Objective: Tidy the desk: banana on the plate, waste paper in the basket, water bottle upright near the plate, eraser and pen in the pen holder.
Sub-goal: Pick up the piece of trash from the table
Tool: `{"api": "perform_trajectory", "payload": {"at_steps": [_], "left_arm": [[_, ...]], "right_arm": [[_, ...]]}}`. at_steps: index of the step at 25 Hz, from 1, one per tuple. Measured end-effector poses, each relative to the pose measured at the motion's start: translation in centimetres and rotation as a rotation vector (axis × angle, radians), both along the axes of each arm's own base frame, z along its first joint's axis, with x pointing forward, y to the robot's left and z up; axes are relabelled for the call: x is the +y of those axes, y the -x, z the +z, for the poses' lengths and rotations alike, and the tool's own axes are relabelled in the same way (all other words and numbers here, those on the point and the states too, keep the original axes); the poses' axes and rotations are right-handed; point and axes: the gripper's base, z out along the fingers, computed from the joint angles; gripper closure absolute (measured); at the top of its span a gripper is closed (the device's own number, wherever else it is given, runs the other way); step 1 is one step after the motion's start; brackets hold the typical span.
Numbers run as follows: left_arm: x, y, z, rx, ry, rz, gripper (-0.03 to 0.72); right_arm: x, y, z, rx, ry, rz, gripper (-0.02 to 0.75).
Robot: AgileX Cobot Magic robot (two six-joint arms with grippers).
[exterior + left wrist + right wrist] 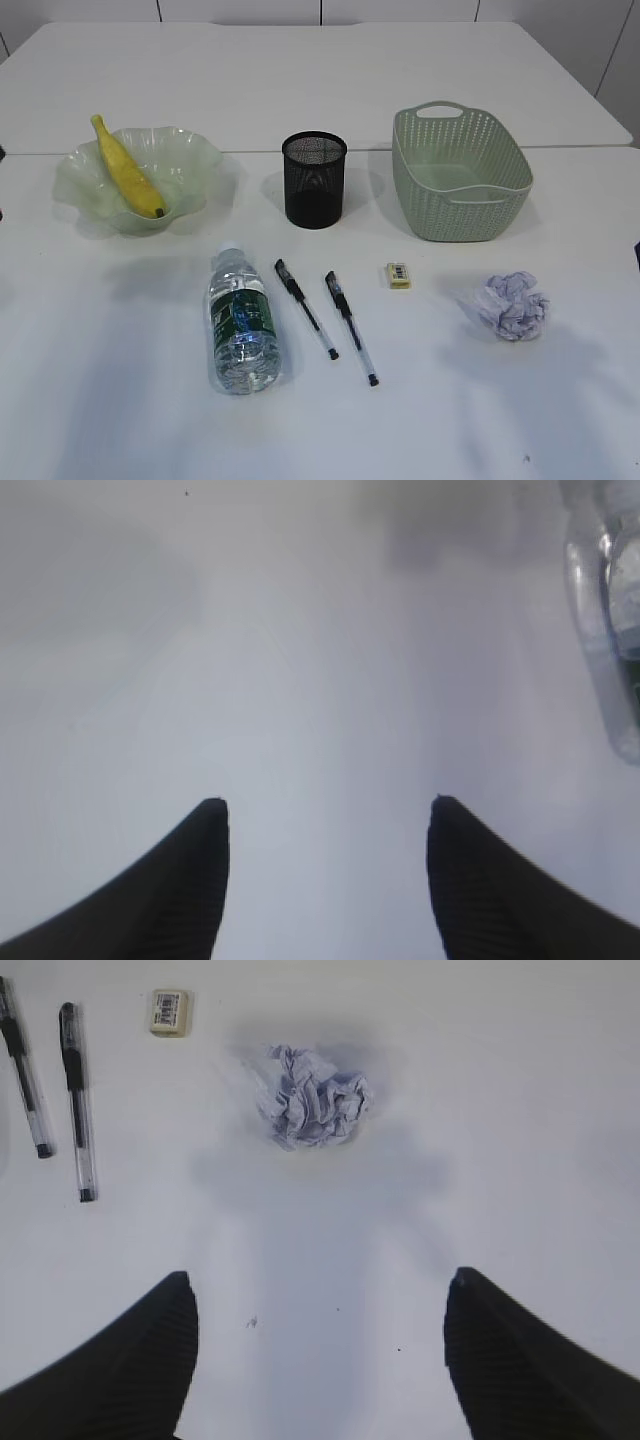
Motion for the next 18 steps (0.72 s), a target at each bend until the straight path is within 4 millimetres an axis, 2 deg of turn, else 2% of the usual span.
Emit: {"api": "perform_trajectory", "payload": {"at_steps": [5,9,13,18], "left_arm": [[0.5,4.0,-1.3,-0.004,-0.001,-0.004,0.244],[0.7,5.8,-2.9,0.034,-0.007,-0.011,0.244],[0.8,6.5,-4.1,0.036,-0.002,-0.012,0.244],[0.7,6.3,-4.2,0.007,0.016,-0.007,0.244]], "right_arm": [[0.1,-2.2,-0.1,0.028,-0.014,-0.002,0.170],[0.1,-4.7,-0.1,0.063,-0.021,0.000,0.170],[0.1,-7.3,-0.9,0.114,-0.023,0.002,0.169],[0.7,-9.5,-2.7,0.175,-0.019,0.035,0.168]]}}
